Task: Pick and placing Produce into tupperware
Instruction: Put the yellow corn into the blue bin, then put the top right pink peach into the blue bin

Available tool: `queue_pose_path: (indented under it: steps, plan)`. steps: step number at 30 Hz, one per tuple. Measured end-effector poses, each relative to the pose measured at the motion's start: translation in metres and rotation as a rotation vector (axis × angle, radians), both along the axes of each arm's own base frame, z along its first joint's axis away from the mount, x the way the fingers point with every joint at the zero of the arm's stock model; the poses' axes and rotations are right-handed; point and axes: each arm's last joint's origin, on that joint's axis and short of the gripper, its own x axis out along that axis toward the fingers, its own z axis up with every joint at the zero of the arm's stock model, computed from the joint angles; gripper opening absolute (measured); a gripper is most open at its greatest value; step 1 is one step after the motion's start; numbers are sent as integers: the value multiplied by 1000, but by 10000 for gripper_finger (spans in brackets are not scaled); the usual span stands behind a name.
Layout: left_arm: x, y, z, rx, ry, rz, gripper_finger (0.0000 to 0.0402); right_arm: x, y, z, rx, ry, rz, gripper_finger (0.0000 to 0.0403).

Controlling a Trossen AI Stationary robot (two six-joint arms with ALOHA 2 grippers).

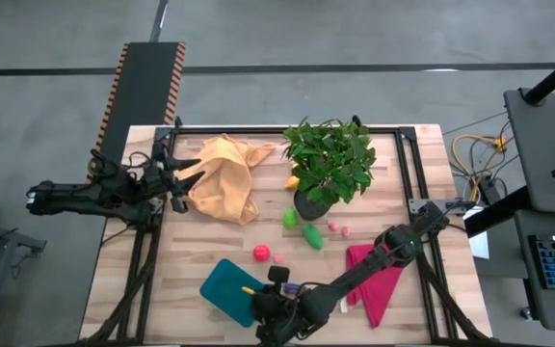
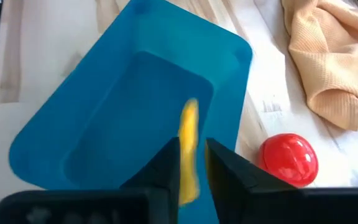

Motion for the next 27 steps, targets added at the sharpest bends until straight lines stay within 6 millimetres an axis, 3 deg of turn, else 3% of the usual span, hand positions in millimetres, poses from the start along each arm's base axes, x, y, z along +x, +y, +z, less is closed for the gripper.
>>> queue_pose_path:
  steps: [6,10,14,19,22,27]
  plan:
    - [0,0,0,0,1,0,140,-3,-8,4,-17,23,-51,115]
    - [0,0,-1,-6,1,-1,140,-19,-16,36,-124,-57,-166,116]
    - [1,0,-3,-45,9,-7,140,-58,-6,81,-264,-126,-172,102]
    - [1,0,-3,-46,9,-7,140,-109,15,119,-251,-163,-105,87]
    - [1,0,-3,-46,7,-7,140,-133,26,130,-248,-169,-62,82]
    - [1,0,-3,-47,5,-7,140,-169,30,126,-232,-138,-123,92]
